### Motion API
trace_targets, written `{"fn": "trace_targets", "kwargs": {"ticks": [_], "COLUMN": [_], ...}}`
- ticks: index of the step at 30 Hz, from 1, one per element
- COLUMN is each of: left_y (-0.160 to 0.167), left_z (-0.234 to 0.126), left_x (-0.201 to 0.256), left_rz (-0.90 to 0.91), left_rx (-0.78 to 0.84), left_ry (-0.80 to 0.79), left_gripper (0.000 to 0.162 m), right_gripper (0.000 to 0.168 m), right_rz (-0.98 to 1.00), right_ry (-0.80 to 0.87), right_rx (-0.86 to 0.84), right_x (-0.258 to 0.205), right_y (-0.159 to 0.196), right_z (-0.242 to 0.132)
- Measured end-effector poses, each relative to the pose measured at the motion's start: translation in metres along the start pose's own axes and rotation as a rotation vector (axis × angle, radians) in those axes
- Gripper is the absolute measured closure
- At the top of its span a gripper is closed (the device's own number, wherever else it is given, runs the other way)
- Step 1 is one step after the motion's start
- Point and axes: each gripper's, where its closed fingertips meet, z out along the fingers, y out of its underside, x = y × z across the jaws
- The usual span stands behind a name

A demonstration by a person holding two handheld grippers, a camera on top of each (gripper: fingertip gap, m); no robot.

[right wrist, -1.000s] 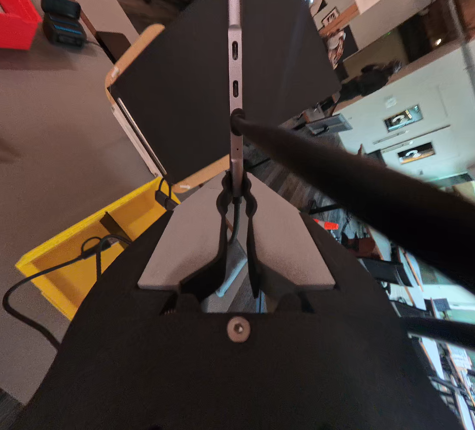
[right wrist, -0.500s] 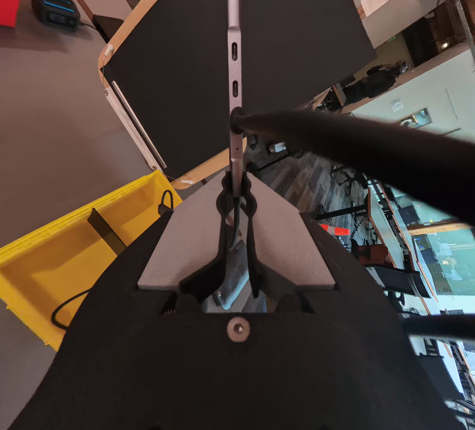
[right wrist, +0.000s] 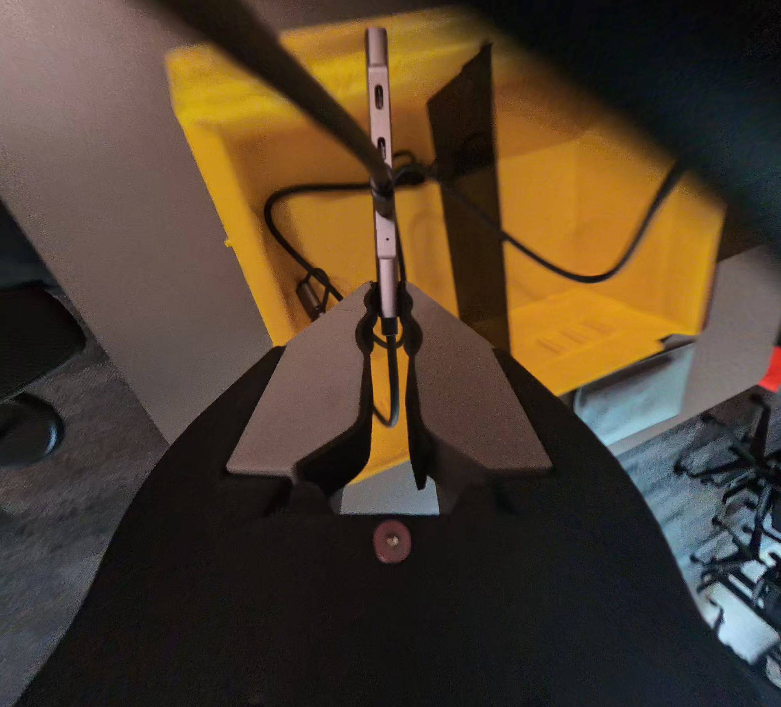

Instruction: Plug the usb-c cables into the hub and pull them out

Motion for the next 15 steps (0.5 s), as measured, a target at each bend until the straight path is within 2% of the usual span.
{"fn": "trace_targets", "kwargs": {"ticks": [1,4,7,10,13,15], "left_y": [0.000,0.000,0.000,-0.001,0.000,0.001], "left_z": [0.000,0.000,0.000,-0.001,0.000,0.001], "left_x": [0.000,0.000,-0.001,-0.002,-0.001,0.000], "left_rz": [0.002,0.001,-0.013,-0.025,-0.026,-0.021], "left_rx": [-0.001,0.002,0.005,0.008,0.000,-0.002], "left_ry": [-0.001,-0.002,-0.001,0.000,0.006,0.008], "left_gripper": [0.156,0.156,0.156,0.156,0.156,0.155], "right_gripper": [0.162,0.162,0.160,0.152,0.138,0.137], "right_rz": [0.014,0.105,0.212,0.274,0.307,0.376], "right_ry": [-0.013,-0.094,-0.111,-0.148,-0.043,-0.052], "right_rx": [-0.036,-0.123,-0.150,-0.101,-0.050,0.059], "right_x": [-0.005,-0.018,-0.014,-0.014,0.006,0.012], "right_y": [0.008,0.025,0.033,0.031,0.041,0.039], "right_z": [0.015,0.046,0.056,0.043,0.017,-0.004]}}
